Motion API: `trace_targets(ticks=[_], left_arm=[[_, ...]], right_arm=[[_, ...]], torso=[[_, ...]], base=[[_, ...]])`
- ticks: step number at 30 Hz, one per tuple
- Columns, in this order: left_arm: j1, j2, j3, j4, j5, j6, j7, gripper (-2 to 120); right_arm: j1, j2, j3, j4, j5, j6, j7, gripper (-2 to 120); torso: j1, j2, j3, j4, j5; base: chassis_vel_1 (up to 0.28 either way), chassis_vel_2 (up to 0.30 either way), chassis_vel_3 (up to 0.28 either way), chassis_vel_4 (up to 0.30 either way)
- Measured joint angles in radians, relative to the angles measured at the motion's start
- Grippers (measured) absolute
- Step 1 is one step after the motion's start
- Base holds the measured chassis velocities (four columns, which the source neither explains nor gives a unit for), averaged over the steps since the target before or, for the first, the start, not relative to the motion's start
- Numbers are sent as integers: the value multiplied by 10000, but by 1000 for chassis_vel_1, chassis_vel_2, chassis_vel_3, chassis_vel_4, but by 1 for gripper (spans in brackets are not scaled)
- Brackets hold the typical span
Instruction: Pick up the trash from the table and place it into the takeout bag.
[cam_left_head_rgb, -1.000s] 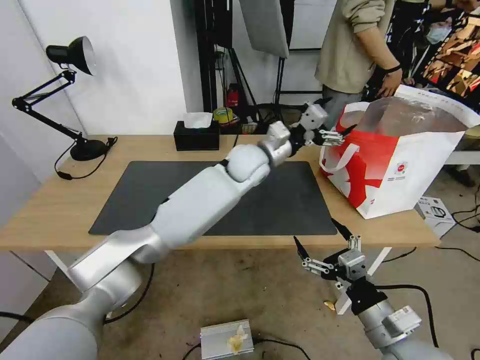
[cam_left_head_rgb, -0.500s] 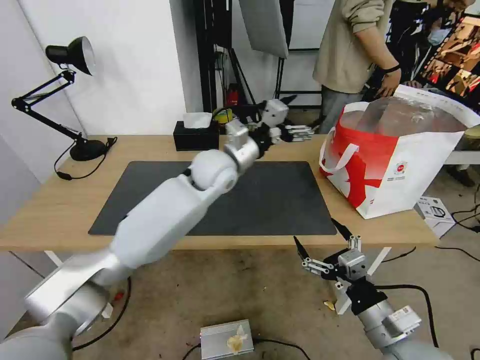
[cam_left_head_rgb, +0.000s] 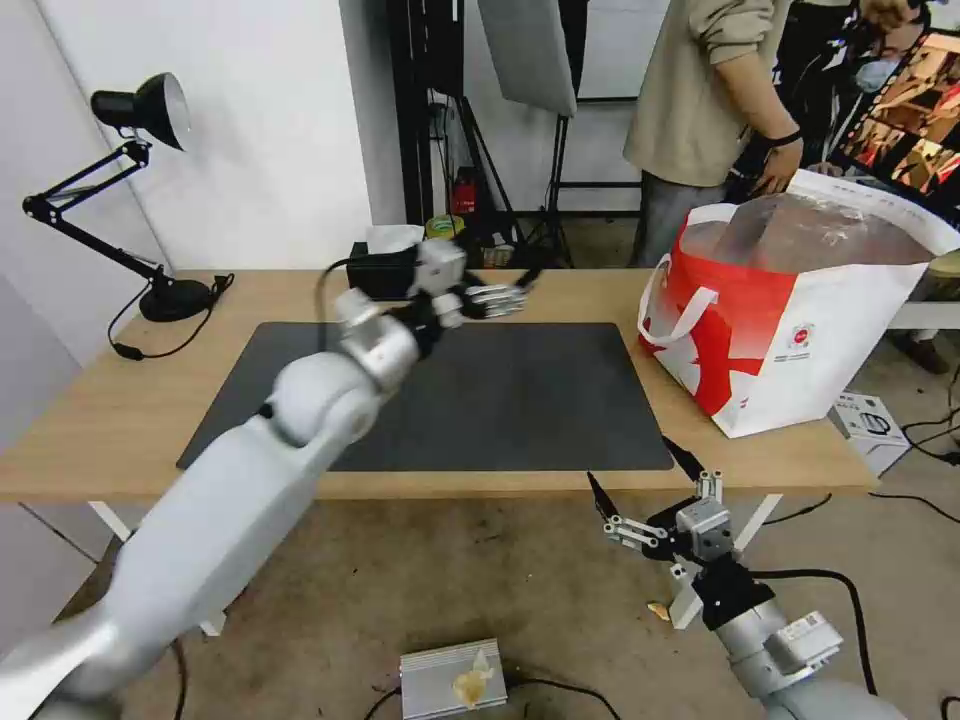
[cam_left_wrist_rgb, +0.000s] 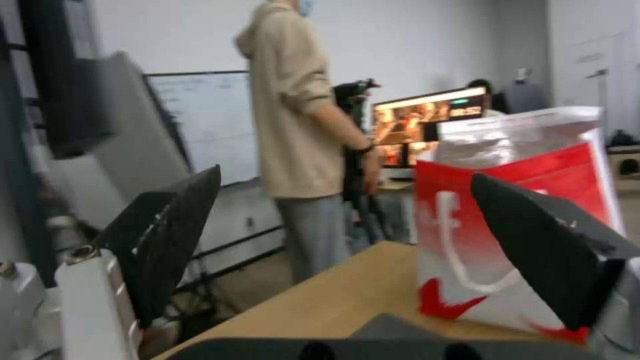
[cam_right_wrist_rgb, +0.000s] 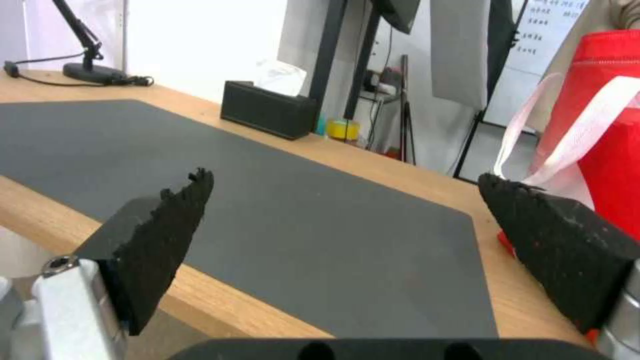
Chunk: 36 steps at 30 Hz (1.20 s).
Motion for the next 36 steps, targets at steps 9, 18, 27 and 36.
trace_targets(ticks=[9,18,27,36], left_arm=[[2967,417,-3206,-1190,-7,-113,393,100],[5294,-360,-5188,-2248,207,-317,734,100],[7334,-1580,-6528,-3013,794,-755,1122,100],[8637,-2780,-7107,-3568,1282,-1315,1341,100]], right_arm=[[1,0,0,0,0,0,0,100],[0,0,0,0,0,0,0,100],[1,0,1,0,0,0,1,100],[0,0,1,0,0,0,0,100]], torso=[[0,0,-1,-2,3],[0,0,-1,-3,4],[1,0,-1,-3,5],[0,1,0,-1,5]], base=[[0,0,0,0],[0,0,0,0],[0,0,0,0],[0,0,0,0]])
